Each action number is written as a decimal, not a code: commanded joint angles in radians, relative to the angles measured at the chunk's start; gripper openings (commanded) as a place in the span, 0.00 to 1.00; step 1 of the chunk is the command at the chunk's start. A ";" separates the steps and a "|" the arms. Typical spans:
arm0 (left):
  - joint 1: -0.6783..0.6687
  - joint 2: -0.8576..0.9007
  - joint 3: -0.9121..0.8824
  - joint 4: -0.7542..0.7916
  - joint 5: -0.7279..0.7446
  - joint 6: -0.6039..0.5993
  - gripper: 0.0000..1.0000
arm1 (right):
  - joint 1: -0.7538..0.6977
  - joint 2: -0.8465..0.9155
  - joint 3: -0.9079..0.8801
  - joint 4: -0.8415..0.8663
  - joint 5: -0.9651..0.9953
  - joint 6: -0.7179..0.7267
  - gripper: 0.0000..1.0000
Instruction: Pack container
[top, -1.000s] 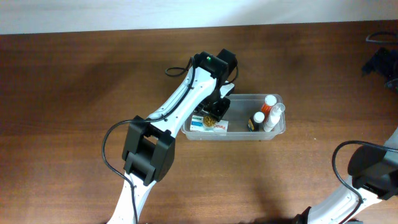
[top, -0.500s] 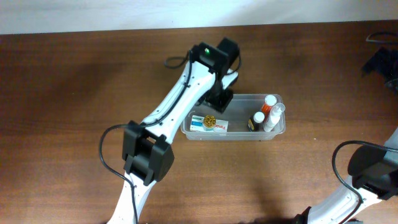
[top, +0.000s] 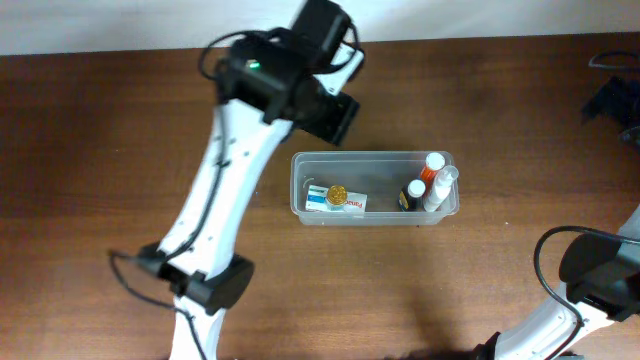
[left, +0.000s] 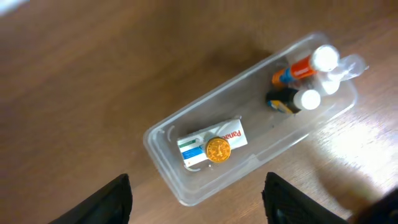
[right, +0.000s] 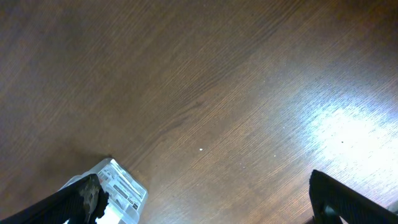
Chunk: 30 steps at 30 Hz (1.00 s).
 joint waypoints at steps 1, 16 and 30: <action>0.000 -0.115 -0.025 -0.004 -0.014 0.002 0.73 | 0.000 -0.011 -0.005 -0.005 -0.003 0.011 0.98; 0.000 -0.683 -0.627 -0.004 -0.055 -0.077 0.94 | 0.000 -0.011 -0.005 -0.005 -0.003 0.011 0.98; 0.000 -0.759 -0.675 -0.004 -0.051 -0.047 1.00 | 0.000 -0.011 -0.005 -0.005 -0.003 0.011 0.98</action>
